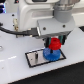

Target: Insert the blue gear onto the right peg, followed by the red gear

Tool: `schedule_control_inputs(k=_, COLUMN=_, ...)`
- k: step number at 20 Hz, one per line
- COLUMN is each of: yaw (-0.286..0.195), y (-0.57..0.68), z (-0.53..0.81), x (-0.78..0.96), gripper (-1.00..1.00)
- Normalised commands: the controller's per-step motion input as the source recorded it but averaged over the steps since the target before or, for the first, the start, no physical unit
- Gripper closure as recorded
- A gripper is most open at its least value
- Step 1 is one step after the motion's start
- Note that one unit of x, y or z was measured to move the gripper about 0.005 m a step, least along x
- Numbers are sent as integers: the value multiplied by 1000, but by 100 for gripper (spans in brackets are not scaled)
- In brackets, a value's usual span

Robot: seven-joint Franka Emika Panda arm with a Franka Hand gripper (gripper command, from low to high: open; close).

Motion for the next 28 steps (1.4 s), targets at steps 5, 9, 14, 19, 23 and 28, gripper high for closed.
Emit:
schedule_control_inputs(k=5, yaw=0, y=-38, z=-132, x=216, gripper=100)
schedule_control_inputs(k=9, yaw=0, y=-42, z=-195, x=135, gripper=100)
schedule_control_inputs(k=14, yaw=0, y=-106, z=-82, x=18, gripper=100)
schedule_control_inputs(k=19, yaw=0, y=-170, z=-145, x=52, gripper=100)
schedule_control_inputs(k=23, yaw=0, y=-175, z=-187, x=82, gripper=100)
schedule_control_inputs(k=28, yaw=0, y=-166, z=-297, x=42, gripper=100)
